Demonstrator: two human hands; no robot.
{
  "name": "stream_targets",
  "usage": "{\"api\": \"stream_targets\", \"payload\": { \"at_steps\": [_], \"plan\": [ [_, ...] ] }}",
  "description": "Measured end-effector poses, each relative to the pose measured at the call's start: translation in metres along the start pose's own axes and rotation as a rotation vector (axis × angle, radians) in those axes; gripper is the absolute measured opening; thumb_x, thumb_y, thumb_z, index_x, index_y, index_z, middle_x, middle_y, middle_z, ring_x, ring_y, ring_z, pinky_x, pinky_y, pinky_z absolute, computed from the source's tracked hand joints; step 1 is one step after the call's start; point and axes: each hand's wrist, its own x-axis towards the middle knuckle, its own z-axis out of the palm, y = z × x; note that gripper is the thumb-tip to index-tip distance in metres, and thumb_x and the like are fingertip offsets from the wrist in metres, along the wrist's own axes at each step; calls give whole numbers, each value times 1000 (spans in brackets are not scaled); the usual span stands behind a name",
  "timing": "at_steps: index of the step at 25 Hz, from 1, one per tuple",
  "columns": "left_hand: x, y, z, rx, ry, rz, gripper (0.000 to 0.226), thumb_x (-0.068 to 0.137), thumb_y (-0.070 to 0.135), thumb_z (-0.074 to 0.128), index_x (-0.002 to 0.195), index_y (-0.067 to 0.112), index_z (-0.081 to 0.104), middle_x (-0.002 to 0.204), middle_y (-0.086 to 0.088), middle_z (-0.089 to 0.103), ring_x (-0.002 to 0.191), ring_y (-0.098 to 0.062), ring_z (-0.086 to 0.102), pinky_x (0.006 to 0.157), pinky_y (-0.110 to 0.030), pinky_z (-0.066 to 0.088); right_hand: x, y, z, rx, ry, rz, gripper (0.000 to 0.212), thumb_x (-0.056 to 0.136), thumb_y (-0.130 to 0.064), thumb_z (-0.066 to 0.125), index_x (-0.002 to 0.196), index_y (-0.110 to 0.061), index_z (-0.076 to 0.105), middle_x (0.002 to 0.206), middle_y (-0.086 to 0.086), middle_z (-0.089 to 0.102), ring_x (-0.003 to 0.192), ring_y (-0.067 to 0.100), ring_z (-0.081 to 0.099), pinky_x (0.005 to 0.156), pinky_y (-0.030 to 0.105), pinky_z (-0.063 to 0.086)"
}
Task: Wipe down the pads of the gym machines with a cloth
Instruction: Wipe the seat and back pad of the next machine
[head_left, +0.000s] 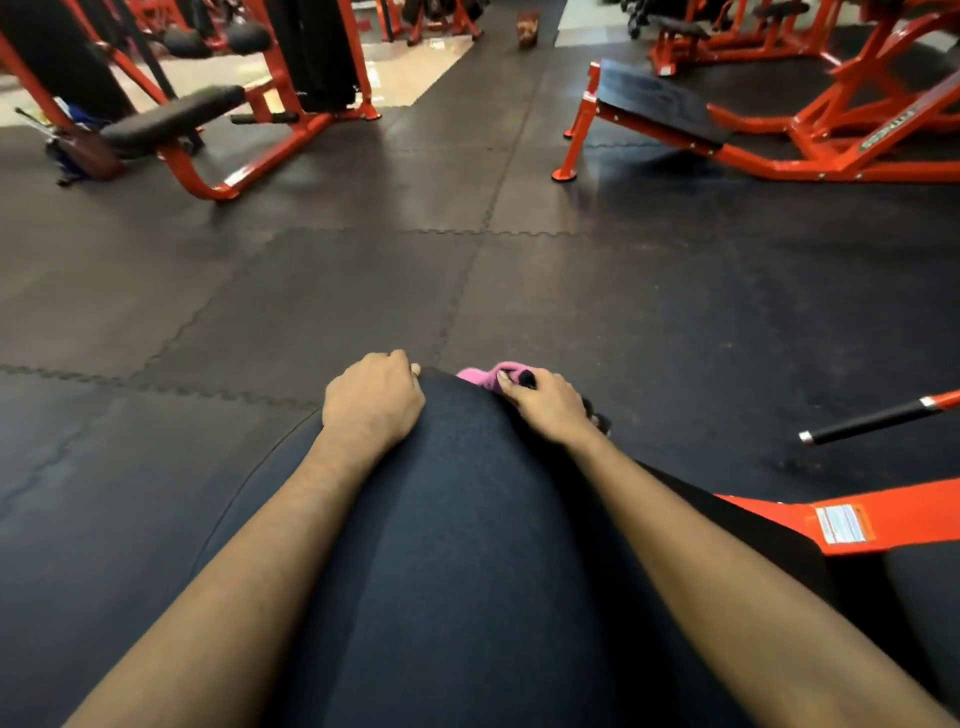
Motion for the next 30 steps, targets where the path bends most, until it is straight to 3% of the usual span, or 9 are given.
{"api": "stream_targets", "payload": {
  "at_steps": [3,6,8,14,17,19,22,26,30],
  "plan": [
    [-7,-15,-11,-35,-33,-17,34,106,31,31,112,9,57,116,-17,59,105,-38,58,79,-41,40,-10,17,4,147,45,-6,43,83,-75,45,113,-52,66,104,-9,76,106,17,69,93,42,54],
    [-20,-31,-15,-95,-41,-4,32,105,30,34,115,10,56,121,-18,60,109,-40,58,87,-44,45,0,45,-6,53,8,227,65,75,-77,49,120,-35,69,118,4,74,112,28,67,96,44,52],
    [-30,-39,-15,-131,-38,1,31,104,29,35,116,10,56,121,-17,61,109,-40,57,88,-43,45,15,28,-5,-40,-52,301,62,77,-70,47,121,-32,68,124,8,70,113,31,64,98,44,50],
    [-51,-74,-26,-205,-50,-45,32,103,28,35,116,10,59,116,-21,59,104,-41,57,88,-44,49,17,-134,33,-104,-37,-79,45,89,-67,44,123,-45,65,126,1,70,117,28,62,96,39,47],
    [-58,-84,-26,-195,-54,-16,30,103,27,36,114,10,59,114,-20,61,101,-40,59,86,-45,50,-5,-145,42,-70,-68,-289,30,94,-60,50,117,-48,67,112,-13,74,109,16,65,95,37,50],
    [-66,-89,-25,-228,-44,-22,29,103,26,36,113,9,58,112,-19,62,99,-39,59,86,-45,51,-2,-132,30,-13,-89,-219,24,92,-61,52,105,-50,69,95,-14,73,102,15,67,94,37,51],
    [-82,-102,-24,-283,-14,-54,28,103,26,37,108,9,58,107,-18,62,96,-38,59,86,-46,51,22,-152,29,-179,-130,-64,44,85,-64,52,109,-32,69,113,3,71,110,29,63,96,39,50],
    [-104,-120,-23,-341,26,-77,26,103,28,38,95,10,56,96,-16,62,88,-38,58,82,-46,52,8,-176,46,-397,-184,-283,36,94,-56,48,119,-40,69,120,5,70,113,30,62,93,39,49],
    [-125,-131,-23,-389,51,-87,25,103,31,38,84,17,47,88,-13,59,82,-36,56,77,-44,51,20,-177,37,-340,-210,-159,48,88,-65,50,115,-30,69,117,7,70,112,32,63,93,39,49]
  ]
}}
